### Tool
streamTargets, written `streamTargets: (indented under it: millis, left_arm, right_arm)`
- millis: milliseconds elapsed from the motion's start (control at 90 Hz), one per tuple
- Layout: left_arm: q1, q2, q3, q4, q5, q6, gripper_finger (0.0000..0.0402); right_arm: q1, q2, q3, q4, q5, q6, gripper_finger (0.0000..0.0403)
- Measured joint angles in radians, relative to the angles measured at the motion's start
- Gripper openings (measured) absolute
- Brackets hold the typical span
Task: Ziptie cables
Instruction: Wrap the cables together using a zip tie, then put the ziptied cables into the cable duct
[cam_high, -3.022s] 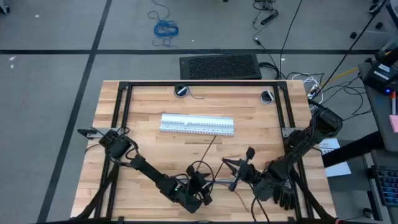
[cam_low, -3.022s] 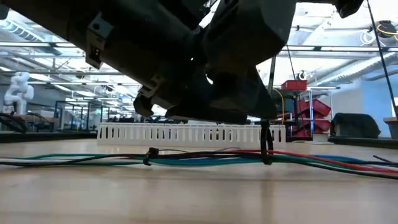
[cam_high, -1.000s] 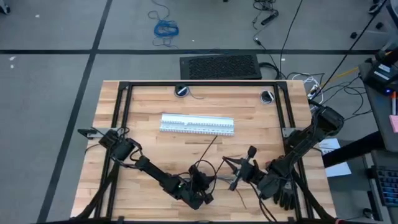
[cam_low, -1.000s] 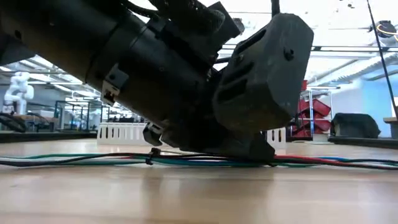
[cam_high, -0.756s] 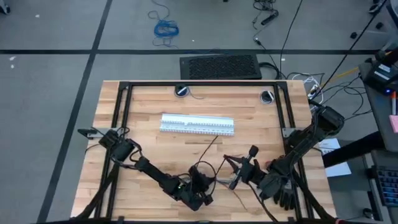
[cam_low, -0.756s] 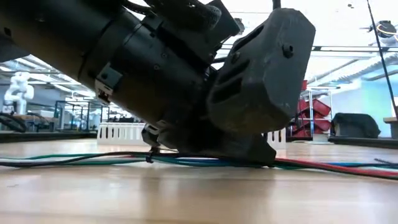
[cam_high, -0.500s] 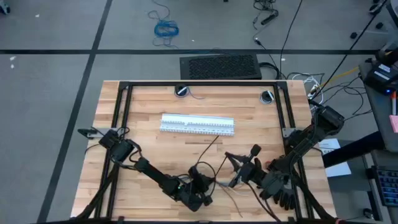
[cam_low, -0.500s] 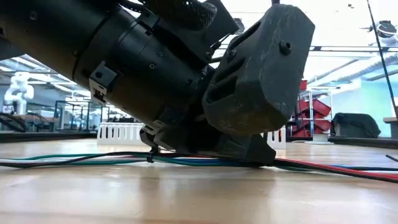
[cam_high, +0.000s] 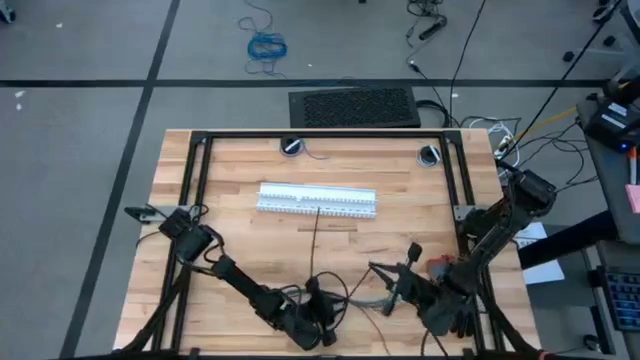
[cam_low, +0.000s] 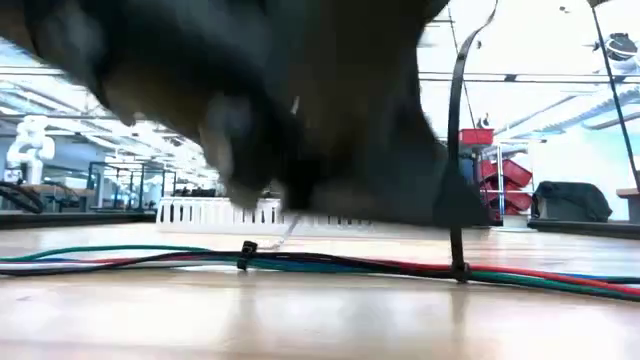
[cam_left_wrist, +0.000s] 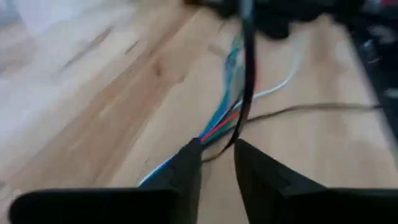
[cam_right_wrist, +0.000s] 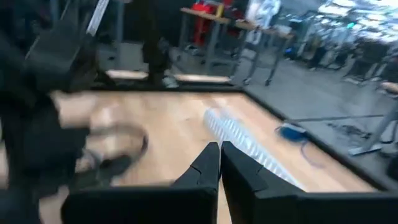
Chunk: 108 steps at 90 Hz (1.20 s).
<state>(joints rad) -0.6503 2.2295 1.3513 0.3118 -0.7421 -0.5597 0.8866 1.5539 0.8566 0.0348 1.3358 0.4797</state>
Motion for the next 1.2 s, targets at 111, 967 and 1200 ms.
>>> streamTargets:
  millis: [111, 967, 1200]
  left_arm:
    - [-0.018, -0.035, 0.0, -0.002, 0.004, 0.049, 0.0115]
    - [-0.05, -0.088, 0.003, -0.046, -0.087, 0.147, 0.0118]
    - [-0.036, -0.088, -0.016, -0.045, -0.087, 0.107, 0.0118]
  right_arm:
    - [-0.012, 0.001, 0.0, -0.228, 0.016, 0.199, 0.0017]
    - [-0.332, 0.114, 0.001, -0.507, -0.342, 0.412, 0.007]
    - [-0.409, 0.116, 0.001, -0.682, -0.122, 0.727, 0.0062]
